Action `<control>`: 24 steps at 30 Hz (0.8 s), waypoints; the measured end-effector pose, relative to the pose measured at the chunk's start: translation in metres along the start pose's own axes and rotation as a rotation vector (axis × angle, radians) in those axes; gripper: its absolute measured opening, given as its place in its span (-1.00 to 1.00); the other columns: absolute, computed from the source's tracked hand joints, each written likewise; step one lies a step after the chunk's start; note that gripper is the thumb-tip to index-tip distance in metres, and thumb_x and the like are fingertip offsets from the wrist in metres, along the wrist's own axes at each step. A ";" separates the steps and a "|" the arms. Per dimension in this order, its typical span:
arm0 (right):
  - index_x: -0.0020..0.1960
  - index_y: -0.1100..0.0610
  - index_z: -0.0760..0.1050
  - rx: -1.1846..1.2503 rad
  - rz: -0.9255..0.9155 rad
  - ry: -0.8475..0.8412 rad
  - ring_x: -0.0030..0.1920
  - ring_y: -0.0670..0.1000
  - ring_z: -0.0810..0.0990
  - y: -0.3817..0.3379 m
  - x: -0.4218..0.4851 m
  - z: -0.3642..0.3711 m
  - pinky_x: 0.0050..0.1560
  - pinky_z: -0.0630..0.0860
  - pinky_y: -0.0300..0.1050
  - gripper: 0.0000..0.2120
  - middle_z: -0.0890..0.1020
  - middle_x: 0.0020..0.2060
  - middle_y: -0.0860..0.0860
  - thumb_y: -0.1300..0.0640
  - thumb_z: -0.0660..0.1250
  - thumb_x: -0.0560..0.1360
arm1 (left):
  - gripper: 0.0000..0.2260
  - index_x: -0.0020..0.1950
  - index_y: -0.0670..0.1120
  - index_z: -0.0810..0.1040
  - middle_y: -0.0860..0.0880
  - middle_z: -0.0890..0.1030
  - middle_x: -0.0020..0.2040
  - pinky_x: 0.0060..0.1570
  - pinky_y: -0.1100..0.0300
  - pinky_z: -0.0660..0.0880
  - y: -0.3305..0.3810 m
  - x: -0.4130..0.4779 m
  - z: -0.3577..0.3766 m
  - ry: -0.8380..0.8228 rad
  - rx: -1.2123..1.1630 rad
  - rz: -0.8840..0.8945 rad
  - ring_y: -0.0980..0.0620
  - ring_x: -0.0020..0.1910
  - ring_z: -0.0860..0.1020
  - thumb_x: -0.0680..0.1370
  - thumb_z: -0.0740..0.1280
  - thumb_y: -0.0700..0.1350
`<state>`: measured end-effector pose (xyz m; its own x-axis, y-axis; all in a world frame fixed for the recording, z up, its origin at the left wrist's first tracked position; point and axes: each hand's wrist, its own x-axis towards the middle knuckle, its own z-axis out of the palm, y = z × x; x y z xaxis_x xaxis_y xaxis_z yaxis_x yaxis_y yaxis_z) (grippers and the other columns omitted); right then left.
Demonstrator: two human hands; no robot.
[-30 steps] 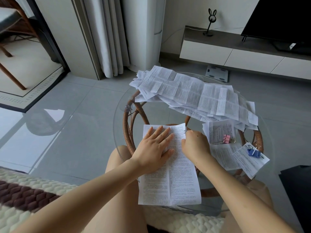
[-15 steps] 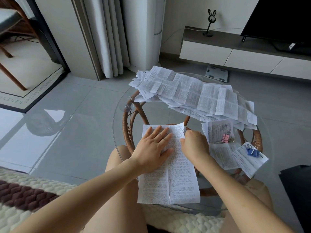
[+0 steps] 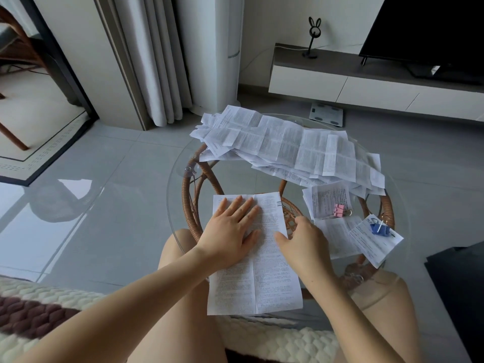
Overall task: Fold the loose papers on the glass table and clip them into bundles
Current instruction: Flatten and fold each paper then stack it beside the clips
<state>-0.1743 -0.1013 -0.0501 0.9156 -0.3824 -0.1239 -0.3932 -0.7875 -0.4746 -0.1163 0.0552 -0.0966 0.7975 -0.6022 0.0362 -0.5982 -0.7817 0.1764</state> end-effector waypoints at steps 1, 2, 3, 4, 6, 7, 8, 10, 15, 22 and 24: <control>0.07 0.19 0.42 0.061 0.038 -0.034 -0.05 0.11 0.59 0.003 -0.003 0.001 -0.05 0.56 0.01 -0.69 0.60 -0.07 0.05 -0.01 0.35 0.48 | -0.31 0.56 -0.03 0.06 -0.01 0.03 0.56 0.43 0.09 -0.33 0.000 0.000 0.000 0.001 0.002 0.003 -0.04 0.54 -0.08 0.50 -0.27 0.25; 0.00 0.20 0.46 0.132 0.065 -0.072 -0.10 0.10 0.61 0.006 -0.005 0.001 -0.05 0.58 0.05 -0.70 0.63 -0.13 0.04 -0.01 0.38 0.45 | -0.31 0.56 -0.04 0.06 -0.01 0.03 0.56 0.44 0.08 -0.31 0.000 0.000 0.000 -0.001 0.006 0.005 -0.04 0.54 -0.08 0.50 -0.27 0.25; -0.07 0.21 0.50 0.217 0.084 -0.115 -0.14 0.10 0.62 0.008 -0.007 0.001 -0.07 0.59 0.09 -0.71 0.65 -0.19 0.03 -0.01 0.40 0.41 | -0.30 0.57 -0.03 0.05 -0.01 0.02 0.56 0.46 0.07 -0.30 0.001 0.001 0.000 -0.007 0.011 0.007 -0.03 0.54 -0.09 0.50 -0.28 0.25; -0.13 0.23 0.55 0.298 0.093 -0.162 -0.17 0.11 0.64 0.010 -0.007 0.002 -0.08 0.60 0.14 -0.72 0.66 -0.24 0.04 -0.01 0.41 0.39 | -0.30 0.57 -0.03 0.03 0.00 0.00 0.56 0.46 0.06 -0.29 0.000 0.000 0.000 -0.014 0.017 0.004 -0.02 0.54 -0.11 0.49 -0.30 0.25; -0.16 0.22 0.61 0.374 0.104 -0.216 -0.16 0.13 0.66 0.012 -0.009 0.002 -0.06 0.60 0.20 -0.74 0.68 -0.26 0.05 0.01 0.42 0.37 | -0.29 0.57 -0.01 0.00 0.02 -0.03 0.56 0.48 0.05 -0.28 0.000 0.001 0.000 -0.024 0.026 0.005 0.00 0.54 -0.14 0.48 -0.33 0.26; -0.16 0.23 0.62 0.371 0.103 -0.228 -0.16 0.14 0.66 0.014 -0.009 0.002 -0.06 0.59 0.21 -0.75 0.69 -0.25 0.06 0.03 0.42 0.38 | -0.29 0.57 -0.01 -0.01 0.02 -0.04 0.56 0.48 0.04 -0.27 0.000 0.001 0.000 -0.025 0.025 0.004 0.00 0.54 -0.15 0.48 -0.33 0.26; -0.15 0.26 0.62 0.365 0.098 -0.228 -0.15 0.17 0.66 0.016 -0.009 0.001 -0.06 0.59 0.22 -0.76 0.69 -0.23 0.09 0.06 0.42 0.39 | -0.29 0.57 0.00 -0.01 0.02 -0.04 0.56 0.49 0.03 -0.26 0.000 0.000 0.000 -0.027 0.024 0.002 0.01 0.54 -0.15 0.48 -0.33 0.26; -0.14 0.35 0.59 0.353 0.103 -0.220 -0.18 0.21 0.65 0.021 -0.006 0.002 -0.09 0.61 0.15 -0.73 0.67 -0.21 0.19 0.11 0.43 0.39 | -0.29 0.57 0.00 -0.02 0.02 -0.04 0.56 0.50 0.02 -0.24 0.000 0.001 -0.001 -0.035 0.026 0.000 0.01 0.54 -0.15 0.48 -0.34 0.26; -0.37 0.28 0.46 0.184 0.034 -0.180 -0.41 0.04 0.40 0.016 0.001 -0.005 -0.34 0.35 -0.16 -0.78 0.44 -0.47 0.13 0.23 0.44 0.37 | -0.28 0.56 -0.03 0.04 -0.01 0.02 0.56 0.51 -0.02 -0.12 0.005 0.001 -0.003 -0.044 0.045 -0.038 -0.05 0.55 -0.05 0.48 -0.32 0.25; -0.23 0.22 0.51 -0.189 -0.189 -0.064 -0.15 0.15 0.57 -0.008 0.045 -0.015 -0.26 0.37 -0.17 -0.90 0.63 -0.17 0.12 0.33 0.29 0.45 | -0.51 0.34 -0.14 0.38 -0.10 0.42 0.24 0.17 0.03 0.29 0.024 0.005 -0.018 0.047 0.218 -0.295 -0.11 0.20 0.38 0.62 -0.02 0.17; -0.27 0.10 0.39 -0.225 -0.240 -0.090 -0.12 0.15 0.55 -0.016 0.061 -0.011 -0.22 0.36 -0.14 -0.79 0.59 -0.10 0.10 0.35 0.28 0.46 | -0.59 0.14 -0.16 0.49 -0.08 0.45 0.10 0.15 0.08 0.29 0.023 0.006 -0.018 0.099 0.191 -0.270 -0.08 0.09 0.40 0.62 0.05 0.13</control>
<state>-0.1134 -0.1174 -0.0403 0.9841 -0.1363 -0.1134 -0.1645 -0.9407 -0.2967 -0.1237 0.0359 -0.0743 0.9270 -0.3583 0.1104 -0.3611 -0.9325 0.0054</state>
